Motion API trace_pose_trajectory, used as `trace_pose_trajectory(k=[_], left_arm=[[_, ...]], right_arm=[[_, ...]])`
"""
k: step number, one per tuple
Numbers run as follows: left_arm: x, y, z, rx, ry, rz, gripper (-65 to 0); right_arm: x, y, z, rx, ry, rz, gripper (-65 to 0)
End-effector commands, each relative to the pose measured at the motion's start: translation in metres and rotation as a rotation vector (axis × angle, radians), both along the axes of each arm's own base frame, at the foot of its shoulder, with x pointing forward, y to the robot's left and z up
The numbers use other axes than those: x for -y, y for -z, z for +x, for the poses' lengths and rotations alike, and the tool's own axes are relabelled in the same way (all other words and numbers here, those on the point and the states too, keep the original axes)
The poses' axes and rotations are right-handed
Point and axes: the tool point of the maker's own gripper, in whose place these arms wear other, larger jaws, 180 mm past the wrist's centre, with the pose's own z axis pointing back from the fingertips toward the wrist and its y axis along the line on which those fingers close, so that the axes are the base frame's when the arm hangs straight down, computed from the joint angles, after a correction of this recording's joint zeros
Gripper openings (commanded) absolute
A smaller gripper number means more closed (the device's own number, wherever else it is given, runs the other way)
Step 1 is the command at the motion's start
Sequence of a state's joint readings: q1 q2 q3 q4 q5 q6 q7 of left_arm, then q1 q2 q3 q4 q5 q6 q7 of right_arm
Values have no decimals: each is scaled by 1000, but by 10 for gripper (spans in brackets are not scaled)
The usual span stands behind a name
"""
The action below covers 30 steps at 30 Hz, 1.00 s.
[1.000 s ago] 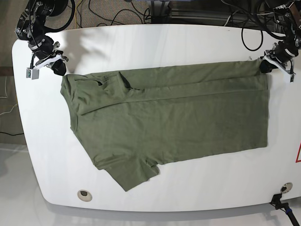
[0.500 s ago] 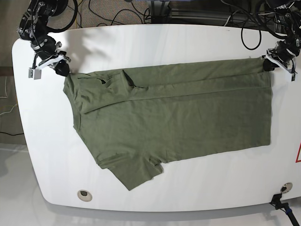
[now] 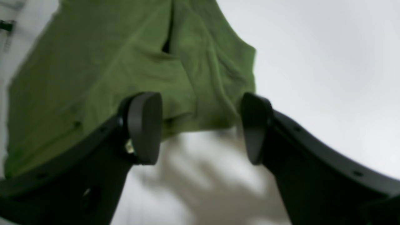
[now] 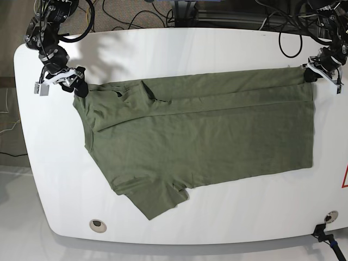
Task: Fold the T-shirt properly
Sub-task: 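Drag the shirt with both grippers toward the robot, smoothing it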
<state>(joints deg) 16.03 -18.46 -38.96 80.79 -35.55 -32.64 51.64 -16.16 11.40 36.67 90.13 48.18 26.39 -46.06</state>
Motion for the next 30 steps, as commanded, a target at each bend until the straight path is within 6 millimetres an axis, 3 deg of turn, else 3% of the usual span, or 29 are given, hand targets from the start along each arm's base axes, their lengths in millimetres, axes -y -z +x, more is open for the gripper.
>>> trace_pose_trajectory(k=[1, 11, 16, 23, 30], left_arm=[[-5, -10, 7, 30, 12, 22, -630], [-5, -10, 7, 30, 12, 22, -630], [-5, -10, 7, 29, 13, 21, -630], [-5, -10, 7, 29, 13, 21, -630], [-5, -10, 7, 29, 13, 21, -630]], right_arm=[[13, -3, 2, 15, 29, -6, -265], [6, 9, -2, -3, 48, 37, -265], [-5, 15, 5, -5, 51, 78, -265], [-4, 24, 20, -12, 71, 122, -265], [1, 14, 38, 25, 70, 114, -267]])
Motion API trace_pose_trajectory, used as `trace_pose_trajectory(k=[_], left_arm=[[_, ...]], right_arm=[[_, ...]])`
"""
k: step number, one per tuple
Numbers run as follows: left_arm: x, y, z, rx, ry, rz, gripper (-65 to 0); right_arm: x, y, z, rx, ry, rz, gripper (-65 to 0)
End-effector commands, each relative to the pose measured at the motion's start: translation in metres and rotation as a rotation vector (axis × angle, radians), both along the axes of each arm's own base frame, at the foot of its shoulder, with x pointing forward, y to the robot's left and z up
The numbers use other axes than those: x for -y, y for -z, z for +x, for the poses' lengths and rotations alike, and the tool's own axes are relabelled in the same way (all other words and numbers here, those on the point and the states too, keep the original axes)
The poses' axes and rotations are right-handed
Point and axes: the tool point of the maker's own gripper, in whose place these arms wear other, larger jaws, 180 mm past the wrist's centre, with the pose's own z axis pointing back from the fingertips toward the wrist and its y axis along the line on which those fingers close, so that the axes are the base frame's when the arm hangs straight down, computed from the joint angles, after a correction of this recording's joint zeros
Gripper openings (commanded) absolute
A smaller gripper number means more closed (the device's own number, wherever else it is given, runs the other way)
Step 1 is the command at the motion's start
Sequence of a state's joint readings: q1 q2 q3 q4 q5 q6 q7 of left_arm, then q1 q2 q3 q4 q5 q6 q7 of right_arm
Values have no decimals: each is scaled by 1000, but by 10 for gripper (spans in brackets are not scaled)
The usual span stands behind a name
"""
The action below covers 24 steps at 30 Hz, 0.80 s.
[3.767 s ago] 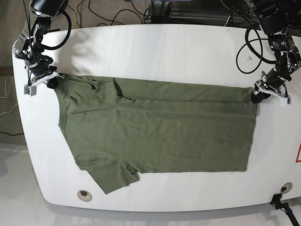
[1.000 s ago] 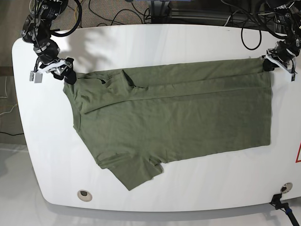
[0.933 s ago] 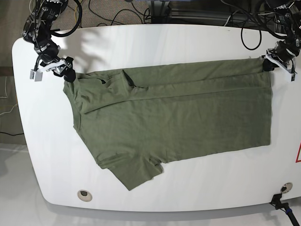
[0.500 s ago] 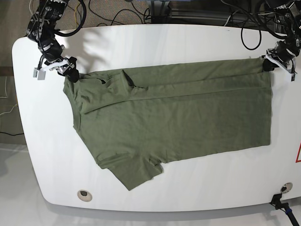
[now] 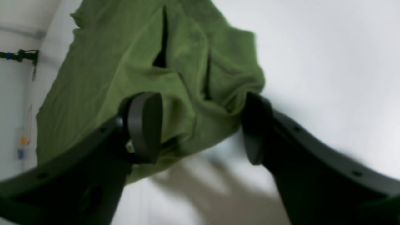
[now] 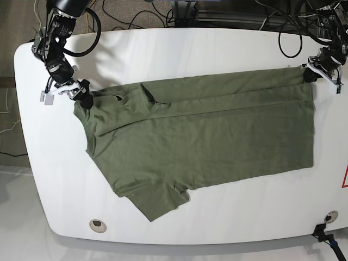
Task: Fold the T-shirt properly
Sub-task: 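Drag the shirt with both grippers toward the robot, smoothing it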
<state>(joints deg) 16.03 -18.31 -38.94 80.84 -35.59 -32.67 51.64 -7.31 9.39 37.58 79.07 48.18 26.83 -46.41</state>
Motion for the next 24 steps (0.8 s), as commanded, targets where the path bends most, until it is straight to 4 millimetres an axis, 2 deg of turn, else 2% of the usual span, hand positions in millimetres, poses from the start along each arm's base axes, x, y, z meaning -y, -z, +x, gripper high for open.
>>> trace_pose_trajectory(k=[1, 3, 4, 6, 8, 9, 10, 18, 19, 24], left_arm=[[-6, -11, 7, 28, 13, 24, -630], [-6, -11, 7, 28, 13, 24, -630], [-6, -11, 7, 28, 13, 24, -630], [-6, -11, 7, 28, 13, 24, -630], [-6, -11, 7, 28, 13, 24, -630], [-6, -11, 7, 28, 13, 24, -630], [-6, -11, 7, 28, 13, 24, -630], [-6, -10, 7, 27, 13, 25, -630], [-6, -11, 7, 29, 13, 25, -630], [-1, -8, 8, 23, 31, 22, -630]], right_arm=[[8, -9, 6, 21, 6, -25, -267], [10, -9, 6, 20, 6, -31, -280], [14, -11, 6, 21, 5, -40, -312], [15, -12, 6, 22, 5, -45, -425], [15, -12, 6, 22, 5, -45, -568], [16, -11, 6, 20, 9, -44, -624], [17, -11, 6, 18, 12, -43, -650], [18, -11, 2, 15, 8, -52, -650], [19, -8, -3, 2, 8, -54, -650], [23, -16, -18, -3, -11, -109, -650]])
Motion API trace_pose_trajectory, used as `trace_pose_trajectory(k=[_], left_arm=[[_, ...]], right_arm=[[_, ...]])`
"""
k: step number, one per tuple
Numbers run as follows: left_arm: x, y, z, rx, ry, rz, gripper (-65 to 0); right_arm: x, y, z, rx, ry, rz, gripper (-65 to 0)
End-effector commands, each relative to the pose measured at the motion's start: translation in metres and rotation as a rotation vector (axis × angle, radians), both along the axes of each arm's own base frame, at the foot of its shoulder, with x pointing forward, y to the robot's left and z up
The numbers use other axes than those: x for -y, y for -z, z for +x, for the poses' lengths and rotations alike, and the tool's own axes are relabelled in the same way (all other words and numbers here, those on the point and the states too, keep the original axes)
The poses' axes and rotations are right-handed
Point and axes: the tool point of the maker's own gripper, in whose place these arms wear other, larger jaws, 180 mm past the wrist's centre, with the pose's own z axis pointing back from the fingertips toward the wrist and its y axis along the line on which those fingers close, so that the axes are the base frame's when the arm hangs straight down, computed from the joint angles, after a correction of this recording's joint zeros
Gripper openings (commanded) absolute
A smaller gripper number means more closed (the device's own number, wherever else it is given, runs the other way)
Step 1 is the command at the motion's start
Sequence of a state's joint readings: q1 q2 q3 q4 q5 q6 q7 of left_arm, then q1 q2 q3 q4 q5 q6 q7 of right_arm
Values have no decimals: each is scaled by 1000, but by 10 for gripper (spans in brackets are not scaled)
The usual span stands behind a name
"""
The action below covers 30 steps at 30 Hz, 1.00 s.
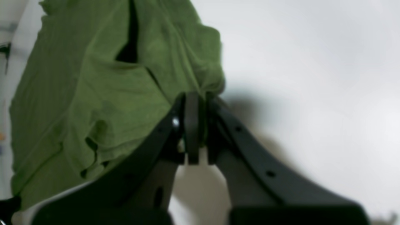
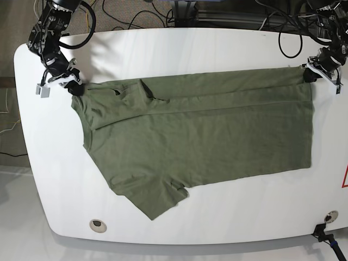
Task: Fold the T-shirt properly
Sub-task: 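Drag the shirt with both grippers toward the robot, smoothing it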
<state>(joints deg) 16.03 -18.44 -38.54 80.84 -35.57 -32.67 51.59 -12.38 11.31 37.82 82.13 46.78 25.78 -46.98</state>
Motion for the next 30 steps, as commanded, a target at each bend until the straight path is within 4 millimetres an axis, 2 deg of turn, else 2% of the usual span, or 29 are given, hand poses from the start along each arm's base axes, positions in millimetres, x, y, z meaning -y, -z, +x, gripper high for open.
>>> trace_pose_trajectory(k=[1, 4, 7, 13, 16, 25, 30], left_arm=[[1, -7, 9, 22, 37, 19, -630], [10, -6, 13, 35, 59, 12, -630], [17, -4, 15, 37, 77, 5, -630], [16, -3, 13, 29, 79, 9, -630], [10, 0, 2, 0, 84, 24, -630], [10, 18, -41, -100, 85, 19, -630], [10, 29, -74, -171, 84, 15, -630]], right_arm=[[7, -24, 8, 70, -7, -42, -650], [9, -19, -10, 38, -9, -51, -650], [26, -14, -31, 7, 38, -70, -650], [34, -1, -69, -79, 48, -84, -650], [30, 7, -86, -118, 43, -77, -650], [28, 19, -122, -205, 33, -75, -650], [26, 4, -134, -210, -12, -129, -650]])
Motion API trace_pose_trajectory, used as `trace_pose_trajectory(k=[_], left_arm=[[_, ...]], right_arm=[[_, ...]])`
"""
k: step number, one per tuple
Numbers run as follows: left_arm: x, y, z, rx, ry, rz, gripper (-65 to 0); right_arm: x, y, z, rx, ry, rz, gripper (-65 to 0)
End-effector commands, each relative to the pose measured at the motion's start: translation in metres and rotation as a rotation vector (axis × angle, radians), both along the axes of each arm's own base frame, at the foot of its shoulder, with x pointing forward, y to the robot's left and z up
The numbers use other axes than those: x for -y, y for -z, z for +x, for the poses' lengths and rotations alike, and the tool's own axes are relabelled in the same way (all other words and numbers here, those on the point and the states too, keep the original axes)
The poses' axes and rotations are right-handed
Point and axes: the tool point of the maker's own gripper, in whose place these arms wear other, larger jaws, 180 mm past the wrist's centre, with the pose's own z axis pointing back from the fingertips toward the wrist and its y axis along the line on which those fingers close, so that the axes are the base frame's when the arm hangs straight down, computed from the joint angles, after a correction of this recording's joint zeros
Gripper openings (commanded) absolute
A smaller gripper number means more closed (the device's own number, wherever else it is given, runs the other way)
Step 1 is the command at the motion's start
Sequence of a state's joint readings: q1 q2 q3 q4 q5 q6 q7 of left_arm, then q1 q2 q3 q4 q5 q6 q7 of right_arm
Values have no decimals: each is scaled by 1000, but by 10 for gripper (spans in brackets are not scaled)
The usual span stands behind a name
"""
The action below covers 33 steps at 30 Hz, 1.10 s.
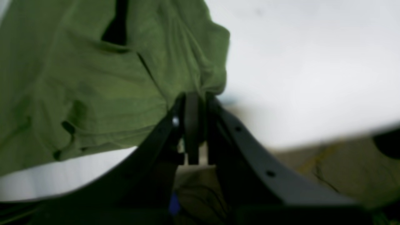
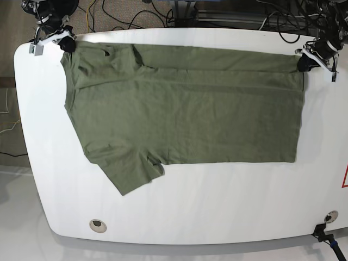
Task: Fold the T-shirt properly
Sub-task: 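Drag the shirt with both grippers toward the robot, smoothing it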
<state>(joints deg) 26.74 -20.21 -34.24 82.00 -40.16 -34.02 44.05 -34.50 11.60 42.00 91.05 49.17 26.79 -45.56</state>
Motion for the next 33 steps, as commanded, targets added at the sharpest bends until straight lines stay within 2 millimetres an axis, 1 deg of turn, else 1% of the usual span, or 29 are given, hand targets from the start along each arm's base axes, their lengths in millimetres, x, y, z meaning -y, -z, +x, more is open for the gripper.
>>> trace_pose_trajectory(k=[1, 4, 7, 8, 10, 13, 19, 23, 31, 33], left_arm=[[-8, 18, -36, -166, 27, 58, -630], [-8, 22, -51, -198, 25, 57, -630], [-8, 23, -55, -207, 25, 56, -630], [-8, 23, -56, -208, 25, 56, -631], [-8, 26, -69, -239, 27, 56, -631], [-8, 28, -82, -265, 26, 55, -631], [-7, 28, -81, -262, 27, 55, -631], [-7, 28, -81, -262, 27, 55, -631], [-9, 27, -79, -261, 30, 60, -630], [-9, 27, -79, -261, 30, 60, -630]], right_arm=[[4, -7, -2, -11, -29, -37, -650], [3, -4, -6, -38, -42, -30, -650], [2, -4, -4, -38, -46, -28, -650], [-1, -3, -3, -40, -57, -23, -650], [-10, -2, 4, -38, -96, -15, -650], [-13, 0, 6, -42, -113, -11, -650], [-13, 0, 7, -40, -112, -10, -650], [-13, 1, 4, -48, -111, -10, -650], [-8, 0, 4, -51, -104, -22, -650], [-4, 2, 3, -73, -121, -63, -650]])
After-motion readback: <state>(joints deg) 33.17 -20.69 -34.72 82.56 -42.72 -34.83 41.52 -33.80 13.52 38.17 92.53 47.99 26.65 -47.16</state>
